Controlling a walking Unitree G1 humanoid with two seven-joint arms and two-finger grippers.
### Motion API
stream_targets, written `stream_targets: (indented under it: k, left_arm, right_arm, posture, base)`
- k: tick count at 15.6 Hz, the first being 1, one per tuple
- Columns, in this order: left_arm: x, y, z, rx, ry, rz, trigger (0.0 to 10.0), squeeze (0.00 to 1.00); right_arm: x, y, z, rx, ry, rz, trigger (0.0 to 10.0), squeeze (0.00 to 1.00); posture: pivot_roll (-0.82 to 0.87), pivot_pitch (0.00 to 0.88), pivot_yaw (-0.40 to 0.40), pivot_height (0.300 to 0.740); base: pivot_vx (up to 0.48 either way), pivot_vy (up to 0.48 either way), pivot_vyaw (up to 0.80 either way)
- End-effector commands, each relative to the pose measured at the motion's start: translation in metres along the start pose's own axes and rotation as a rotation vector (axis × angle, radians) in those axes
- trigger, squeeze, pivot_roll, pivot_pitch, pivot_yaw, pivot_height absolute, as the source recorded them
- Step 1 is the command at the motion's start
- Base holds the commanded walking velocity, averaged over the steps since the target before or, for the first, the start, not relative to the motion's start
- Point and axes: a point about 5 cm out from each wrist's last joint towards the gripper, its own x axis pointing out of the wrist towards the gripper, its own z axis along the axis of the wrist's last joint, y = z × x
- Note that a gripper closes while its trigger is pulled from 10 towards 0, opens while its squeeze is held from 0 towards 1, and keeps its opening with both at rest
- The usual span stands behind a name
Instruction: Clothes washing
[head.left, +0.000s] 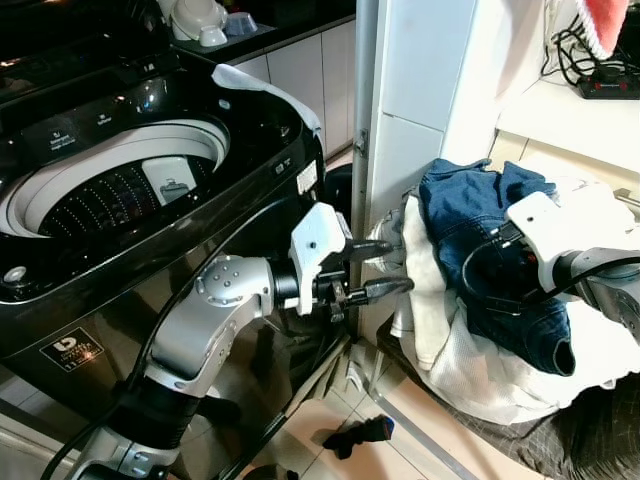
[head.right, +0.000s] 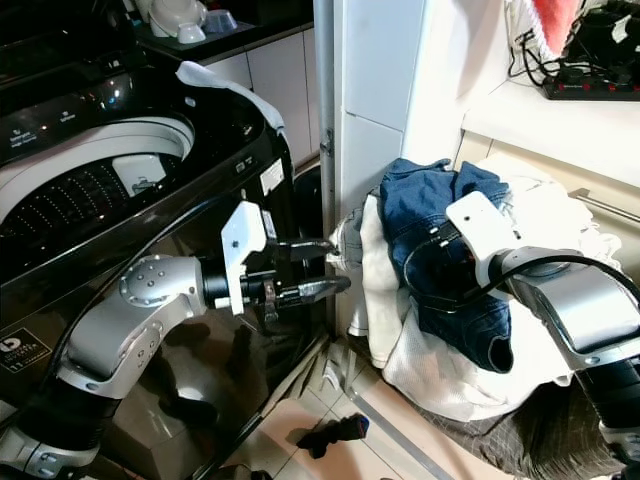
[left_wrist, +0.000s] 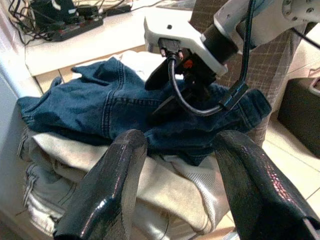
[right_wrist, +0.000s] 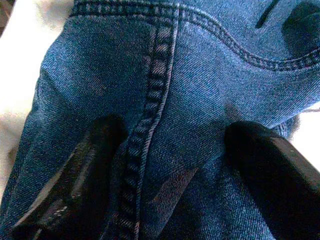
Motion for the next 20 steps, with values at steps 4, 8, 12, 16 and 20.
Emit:
stream_targets:
  k: [4, 8, 12, 16, 20]
  left_arm:
    - [-0.002, 0.002, 0.003, 0.03, 0.012, 0.017, 10.0, 0.0]
    - [0.0, 0.0, 0.002, 0.028, 0.019, 0.013, 10.0, 0.0]
    - [0.001, 0.001, 0.002, 0.033, 0.024, 0.017, 10.0, 0.0]
    - [0.001, 0.001, 0.002, 0.034, 0.023, 0.021, 10.0, 0.0]
    - [0.002, 0.002, 0.003, 0.034, 0.021, 0.026, 10.0, 0.0]
  right_arm:
    - [-0.001, -0.01, -0.005, -0.02, 0.015, -0.043, 0.0, 0.0]
    - [-0.001, -0.012, -0.004, -0.027, 0.015, -0.057, 0.0, 0.0]
    - [-0.005, -0.016, -0.001, -0.015, -0.001, -0.07, 0.0, 0.0]
    - [-0.01, -0.022, 0.004, -0.004, -0.019, -0.081, 0.0, 0.0]
    - [-0.014, -0.026, 0.005, 0.009, -0.026, -0.083, 0.0, 0.0]
  posture:
    - [-0.1, 0.0, 0.09, 0.74]
    - [-0.1, 0.0, 0.09, 0.74]
    - [-0.1, 0.0, 0.092, 0.74]
    - [-0.1, 0.0, 0.093, 0.74]
    - [-0.1, 0.0, 0.092, 0.74]
  base:
    - [0.0, 0.0, 0.0]
    - [0.0, 0.0, 0.0]
    - [0.0, 0.0, 0.0]
    - [0.0, 0.0, 0.0]
    - [0.0, 0.0, 0.0]
